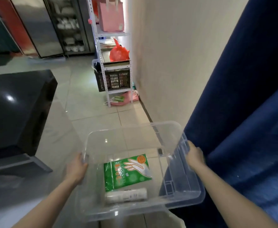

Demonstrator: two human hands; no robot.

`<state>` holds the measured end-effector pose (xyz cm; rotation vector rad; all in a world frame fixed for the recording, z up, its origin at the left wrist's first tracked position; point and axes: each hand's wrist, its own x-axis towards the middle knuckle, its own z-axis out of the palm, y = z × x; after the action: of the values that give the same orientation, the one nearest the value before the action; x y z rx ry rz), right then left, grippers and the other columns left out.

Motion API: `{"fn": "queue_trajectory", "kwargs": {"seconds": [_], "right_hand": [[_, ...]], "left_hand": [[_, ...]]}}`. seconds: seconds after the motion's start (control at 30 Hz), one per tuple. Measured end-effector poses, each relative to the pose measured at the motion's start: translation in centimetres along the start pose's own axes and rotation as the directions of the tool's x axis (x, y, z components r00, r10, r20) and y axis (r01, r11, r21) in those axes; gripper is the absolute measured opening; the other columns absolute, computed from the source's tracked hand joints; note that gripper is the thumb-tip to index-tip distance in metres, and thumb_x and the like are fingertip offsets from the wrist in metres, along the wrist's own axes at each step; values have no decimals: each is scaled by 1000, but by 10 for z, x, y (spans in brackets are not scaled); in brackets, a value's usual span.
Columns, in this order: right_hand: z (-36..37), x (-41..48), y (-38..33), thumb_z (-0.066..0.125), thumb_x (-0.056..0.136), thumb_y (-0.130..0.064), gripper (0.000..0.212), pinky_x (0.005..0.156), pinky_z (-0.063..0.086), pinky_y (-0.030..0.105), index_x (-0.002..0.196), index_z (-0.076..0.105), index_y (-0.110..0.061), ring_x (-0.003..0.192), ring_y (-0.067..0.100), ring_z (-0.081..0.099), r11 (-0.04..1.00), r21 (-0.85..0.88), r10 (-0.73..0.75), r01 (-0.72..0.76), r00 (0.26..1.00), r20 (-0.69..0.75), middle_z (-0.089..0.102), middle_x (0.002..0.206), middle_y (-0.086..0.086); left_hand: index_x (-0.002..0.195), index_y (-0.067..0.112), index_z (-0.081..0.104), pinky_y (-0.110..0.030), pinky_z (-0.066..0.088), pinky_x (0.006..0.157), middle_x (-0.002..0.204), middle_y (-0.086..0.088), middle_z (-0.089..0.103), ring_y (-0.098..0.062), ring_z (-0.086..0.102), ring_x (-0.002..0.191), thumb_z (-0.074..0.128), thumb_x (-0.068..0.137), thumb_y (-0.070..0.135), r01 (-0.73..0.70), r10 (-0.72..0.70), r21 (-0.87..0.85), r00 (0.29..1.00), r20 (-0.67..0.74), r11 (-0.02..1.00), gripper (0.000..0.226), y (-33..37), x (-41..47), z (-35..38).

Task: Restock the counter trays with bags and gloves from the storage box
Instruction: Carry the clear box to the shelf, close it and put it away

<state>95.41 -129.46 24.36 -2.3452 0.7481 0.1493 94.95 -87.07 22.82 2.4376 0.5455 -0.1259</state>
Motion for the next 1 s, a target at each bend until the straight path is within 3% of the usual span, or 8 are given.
{"fn": "queue_trajectory", "kwargs": {"seconds": [0.07,0.13,0.23,0.43,0.6,0.8,0.93,1.0], "right_hand": [[11,43,-35,38,98,-27,42,83,43,37,138,44,-16,102,36,54,998,-31,-45,46,998,41,55,121,18],[21,90,-72,44,94,-11,48,88,45,42,141,39,-19,107,39,55,984,-111,-128,138,987,94,54,124,22],[42,163,-122,44,94,-20,42,84,48,41,136,41,-23,102,38,58,958,-186,-200,218,973,113,57,118,19],[93,310,-226,48,91,-18,40,87,47,41,131,50,-18,111,40,57,931,-247,-229,269,957,178,63,121,18],[119,406,-324,46,95,-34,39,86,47,41,133,47,-26,108,39,59,934,-220,-248,281,954,166,64,119,18],[164,514,-452,47,95,-35,40,86,47,41,133,48,-25,107,40,60,921,-198,-309,336,939,153,64,119,19],[214,582,-542,55,88,-17,47,83,47,38,134,47,-20,104,40,62,885,-212,-369,415,902,225,65,117,21],[244,610,-593,53,90,-22,48,86,45,38,137,44,-22,108,39,60,878,-186,-383,441,880,280,62,122,21]], "left_hand": [[124,6,55,-40,47,81,112,-26,64,-42,60,102,60,88,13,44,-44,-7,998,-41,999,37,9,32,-2],[123,5,56,-38,45,75,110,-27,65,-44,61,99,61,87,11,74,-76,-34,994,-75,997,36,21,73,-1],[123,0,56,-41,44,81,112,-31,64,-46,59,104,63,87,10,71,-74,-36,992,-106,997,38,38,145,4],[133,9,49,-42,46,87,105,-28,67,-44,61,103,65,86,18,113,-118,-51,989,-88,992,50,64,317,12],[134,23,44,-39,50,75,94,-18,69,-36,64,88,62,87,31,143,-149,-62,983,-107,988,51,91,437,-6],[135,22,43,-44,51,80,94,-19,69,-38,64,88,60,88,29,179,-197,-119,966,-166,977,51,115,584,-32],[132,24,44,-36,50,66,89,-14,70,-34,65,78,58,88,32,225,-248,-129,949,-193,966,46,112,673,-57],[132,23,45,-35,48,64,85,-13,70,-33,65,78,60,88,32,270,-298,-149,929,-218,951,47,103,713,-74]]}}
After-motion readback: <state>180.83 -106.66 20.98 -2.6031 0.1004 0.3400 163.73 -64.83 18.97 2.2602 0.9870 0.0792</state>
